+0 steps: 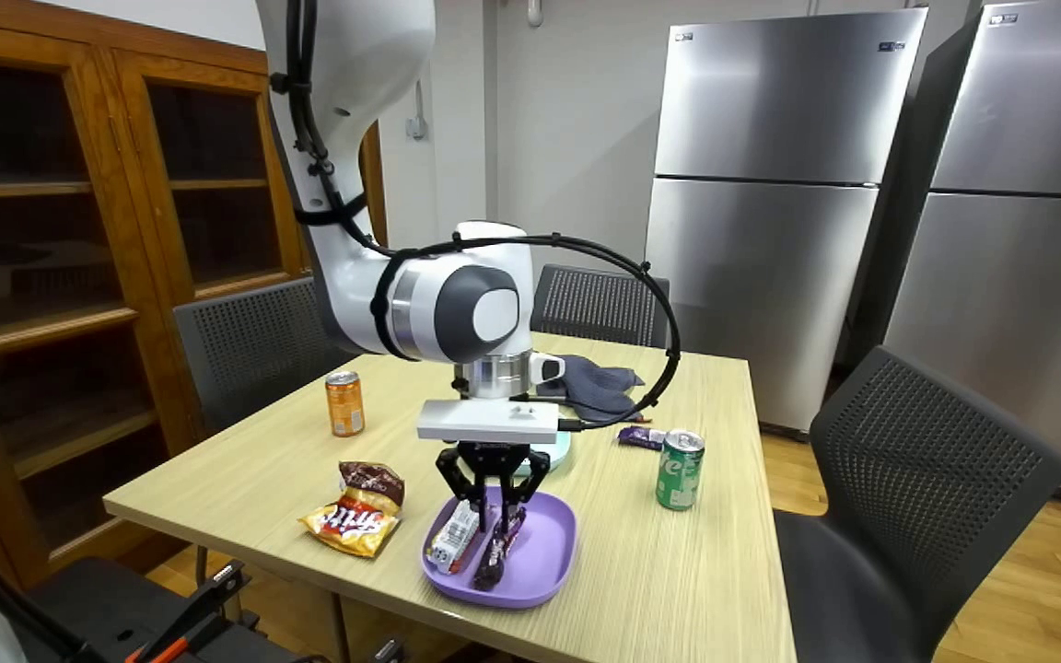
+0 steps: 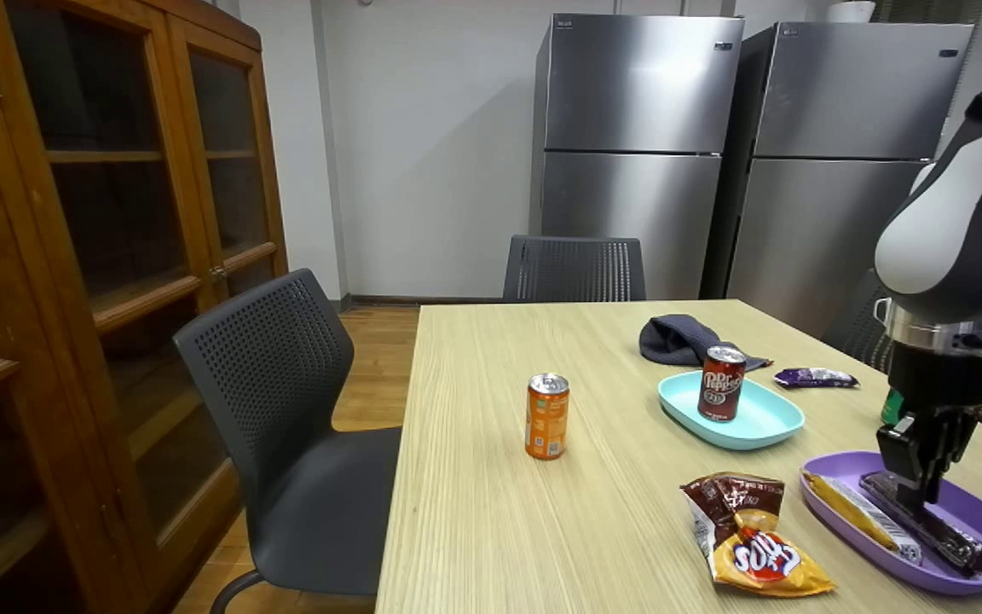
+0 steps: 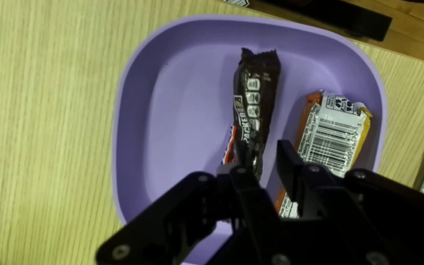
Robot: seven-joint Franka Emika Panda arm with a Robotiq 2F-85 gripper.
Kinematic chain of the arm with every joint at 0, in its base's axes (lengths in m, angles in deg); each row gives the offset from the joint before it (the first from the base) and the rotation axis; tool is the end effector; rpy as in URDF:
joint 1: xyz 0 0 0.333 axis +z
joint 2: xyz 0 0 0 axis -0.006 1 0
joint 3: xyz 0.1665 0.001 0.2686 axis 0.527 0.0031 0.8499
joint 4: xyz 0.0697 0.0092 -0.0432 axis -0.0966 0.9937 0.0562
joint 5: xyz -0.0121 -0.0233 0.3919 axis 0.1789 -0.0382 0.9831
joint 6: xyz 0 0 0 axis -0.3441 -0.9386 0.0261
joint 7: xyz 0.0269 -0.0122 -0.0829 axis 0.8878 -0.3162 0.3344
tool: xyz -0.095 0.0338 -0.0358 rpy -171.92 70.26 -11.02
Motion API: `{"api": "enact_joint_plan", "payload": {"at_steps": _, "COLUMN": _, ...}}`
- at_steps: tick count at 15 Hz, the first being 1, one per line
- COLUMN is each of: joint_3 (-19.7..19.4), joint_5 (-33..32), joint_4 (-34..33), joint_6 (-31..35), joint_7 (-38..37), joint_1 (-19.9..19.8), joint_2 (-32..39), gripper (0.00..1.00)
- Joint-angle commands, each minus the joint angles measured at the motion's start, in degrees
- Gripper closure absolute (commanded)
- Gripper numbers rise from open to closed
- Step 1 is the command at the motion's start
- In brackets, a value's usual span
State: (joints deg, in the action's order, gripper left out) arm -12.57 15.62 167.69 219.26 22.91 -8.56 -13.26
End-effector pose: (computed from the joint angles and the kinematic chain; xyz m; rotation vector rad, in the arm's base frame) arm 0.4241 -0.1070 0.1438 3.0216 0.6132 -0.1875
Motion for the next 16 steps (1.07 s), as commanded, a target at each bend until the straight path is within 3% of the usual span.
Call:
{"api": "enact_joint_plan", "payload": {"at_steps": 1, "joint_3": 0.8, "joint_5": -0.4, "joint_4": 0.3, "joint_6": 0.5, "joint_7": -2.8, "joint_1": -0.4, "joint_2": -1.0, "gripper": 0.43}}
{"api": "enact_joint_plan", "payload": {"at_steps": 7, "joint_3": -0.6, "joint_5": 0.2, "joint_4": -1.0, "joint_6": 0.1, "joint_7": -10.2, "joint_1": 0.5, "joint_2": -2.8, "gripper": 0.01}}
{"api": "enact_joint_plan", "payload": {"at_steps": 16, "joint_3": -6.5, "joint_5": -0.5, "joint_4": -10.4, "joint_6": -7.3, "joint_7": -29.9, "joint_1": 3.0, "joint_2": -2.5, "gripper": 0.0}}
